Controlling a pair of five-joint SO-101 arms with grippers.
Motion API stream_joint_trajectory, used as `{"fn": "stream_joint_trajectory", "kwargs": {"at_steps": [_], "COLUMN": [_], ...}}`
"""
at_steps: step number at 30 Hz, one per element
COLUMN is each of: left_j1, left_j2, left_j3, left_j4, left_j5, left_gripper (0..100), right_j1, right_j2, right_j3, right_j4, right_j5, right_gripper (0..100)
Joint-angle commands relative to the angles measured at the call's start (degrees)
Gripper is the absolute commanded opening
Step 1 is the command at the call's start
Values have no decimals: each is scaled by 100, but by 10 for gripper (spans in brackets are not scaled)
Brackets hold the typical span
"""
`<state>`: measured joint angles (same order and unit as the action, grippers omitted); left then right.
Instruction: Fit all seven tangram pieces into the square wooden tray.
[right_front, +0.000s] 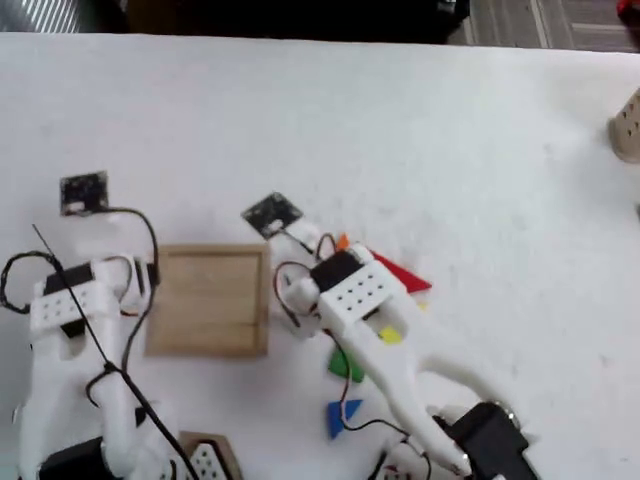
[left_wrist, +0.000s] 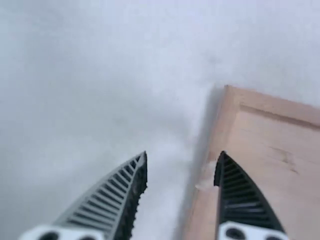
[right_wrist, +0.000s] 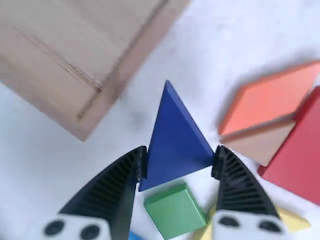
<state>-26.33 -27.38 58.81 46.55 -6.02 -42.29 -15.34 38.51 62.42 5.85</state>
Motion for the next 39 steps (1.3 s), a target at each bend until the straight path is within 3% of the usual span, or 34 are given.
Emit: {"fn": "stream_joint_trajectory", "kwargs": {"at_steps": [1,11,16,23,33,39], "left_j1": [-101,-110,-110,-110,-75,22], "left_j2": [-242,-242,-242,-242,-242,-242], "left_j3": [-352,-387,-387,-387,-369,-343], "left_j4": [9,0,0,0,0,9], "left_j5": [105,149,149,149,141,123], "left_gripper": [229,229,229,229,227,226], "right_j1": [-277,-813,-857,-866,-866,-875], "right_j2": [-163,1578,2721,3943,4611,4585], "right_j3": [-475,-1433,-2497,-3851,-4923,-4949], "right_j4": [-136,-1341,-1385,-699,127,215], "right_j5": [97,149,149,659,668,668], "right_gripper": [138,138,139,141,145,267]}}
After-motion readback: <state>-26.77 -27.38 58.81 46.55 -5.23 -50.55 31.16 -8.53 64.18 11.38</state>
